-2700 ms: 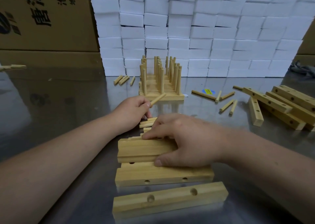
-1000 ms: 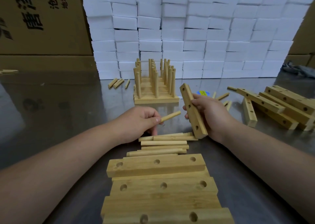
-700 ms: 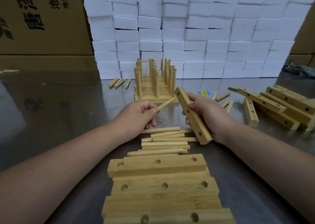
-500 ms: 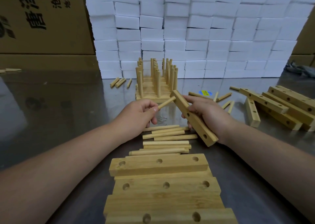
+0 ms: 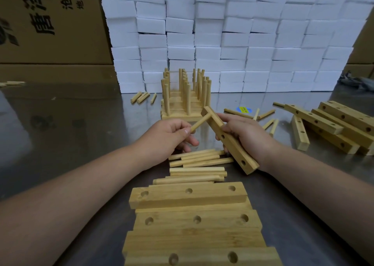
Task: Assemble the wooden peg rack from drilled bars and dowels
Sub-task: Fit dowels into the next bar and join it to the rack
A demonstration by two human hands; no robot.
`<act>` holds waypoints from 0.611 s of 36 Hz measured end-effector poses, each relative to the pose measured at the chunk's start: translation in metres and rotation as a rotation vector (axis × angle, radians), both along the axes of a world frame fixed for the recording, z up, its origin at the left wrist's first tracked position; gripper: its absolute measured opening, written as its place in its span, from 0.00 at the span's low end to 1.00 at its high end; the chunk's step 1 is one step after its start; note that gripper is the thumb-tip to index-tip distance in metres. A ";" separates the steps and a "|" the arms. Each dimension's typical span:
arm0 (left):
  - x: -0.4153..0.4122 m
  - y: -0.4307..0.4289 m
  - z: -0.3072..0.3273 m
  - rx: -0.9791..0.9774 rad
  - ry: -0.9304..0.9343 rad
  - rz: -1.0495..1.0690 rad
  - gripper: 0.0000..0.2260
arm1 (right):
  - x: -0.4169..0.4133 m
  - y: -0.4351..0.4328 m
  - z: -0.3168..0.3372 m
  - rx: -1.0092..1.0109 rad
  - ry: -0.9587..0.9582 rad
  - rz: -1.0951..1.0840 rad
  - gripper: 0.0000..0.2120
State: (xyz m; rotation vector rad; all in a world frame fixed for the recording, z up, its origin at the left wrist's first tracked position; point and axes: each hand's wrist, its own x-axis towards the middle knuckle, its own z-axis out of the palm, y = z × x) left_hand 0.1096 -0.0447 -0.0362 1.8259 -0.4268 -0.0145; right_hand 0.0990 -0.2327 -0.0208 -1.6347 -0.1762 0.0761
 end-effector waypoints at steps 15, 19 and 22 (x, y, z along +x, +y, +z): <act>0.004 0.004 -0.004 0.092 -0.131 0.170 0.08 | -0.001 -0.001 0.000 -0.002 -0.035 0.006 0.16; 0.007 0.007 -0.006 0.140 -0.195 0.242 0.09 | -0.002 0.000 0.001 -0.023 -0.037 0.007 0.16; 0.007 0.005 -0.008 0.200 -0.230 0.239 0.10 | -0.004 0.000 0.001 -0.058 -0.048 -0.003 0.17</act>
